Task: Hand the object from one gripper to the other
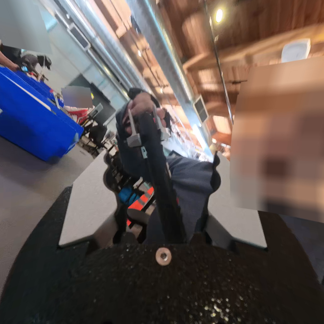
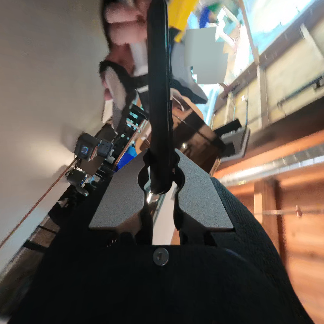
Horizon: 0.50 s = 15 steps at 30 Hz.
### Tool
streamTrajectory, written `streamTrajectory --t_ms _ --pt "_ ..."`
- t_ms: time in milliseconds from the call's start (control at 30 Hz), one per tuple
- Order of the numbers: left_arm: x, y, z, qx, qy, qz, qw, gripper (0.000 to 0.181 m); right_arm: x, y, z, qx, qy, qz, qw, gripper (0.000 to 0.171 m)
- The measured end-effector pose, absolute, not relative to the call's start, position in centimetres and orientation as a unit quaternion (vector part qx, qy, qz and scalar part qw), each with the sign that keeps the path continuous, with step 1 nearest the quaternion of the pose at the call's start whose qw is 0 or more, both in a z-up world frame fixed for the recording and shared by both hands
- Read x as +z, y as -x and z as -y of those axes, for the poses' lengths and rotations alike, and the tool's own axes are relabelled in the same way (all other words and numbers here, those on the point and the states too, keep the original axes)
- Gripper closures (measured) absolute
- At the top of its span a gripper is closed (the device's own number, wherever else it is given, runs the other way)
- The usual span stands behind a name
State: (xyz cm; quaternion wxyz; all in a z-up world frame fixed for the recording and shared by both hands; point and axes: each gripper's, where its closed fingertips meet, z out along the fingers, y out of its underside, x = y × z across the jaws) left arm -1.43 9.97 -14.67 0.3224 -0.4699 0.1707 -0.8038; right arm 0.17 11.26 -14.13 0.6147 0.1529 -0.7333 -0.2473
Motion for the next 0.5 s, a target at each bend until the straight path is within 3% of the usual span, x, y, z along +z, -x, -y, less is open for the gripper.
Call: streamTrajectory --t_ms 33,233,300,400,500 --pt "-14.9 0.7 -9.5 -0.795 0.474 -0.190 0.327 0.077 -14.9 0.1 -11.1 -0.250 -0.174 0.742 0.597 0.148" --pt "-16.8 -1.3 -7.4 -0.774 0.502 -0.260 0.286 0.114 -14.9 1.1 -11.2 -0.271 -0.232 0.739 0.571 0.148" --pt "-17.6 -1.9 -7.0 -0.758 0.513 -0.284 0.286 0.151 -14.6 1.3 -11.5 -0.279 -0.239 0.737 0.567 0.148" --pt "-18.8 -2.5 -8.5 -0.699 0.549 -0.296 0.350 0.158 -14.8 1.6 -12.2 -0.268 -0.208 0.749 0.569 0.145" --pt "-17.7 -1.5 -9.7 -0.674 0.529 -0.284 0.430 0.159 -13.0 1.4 -12.5 -0.184 -0.083 0.763 0.614 0.107"
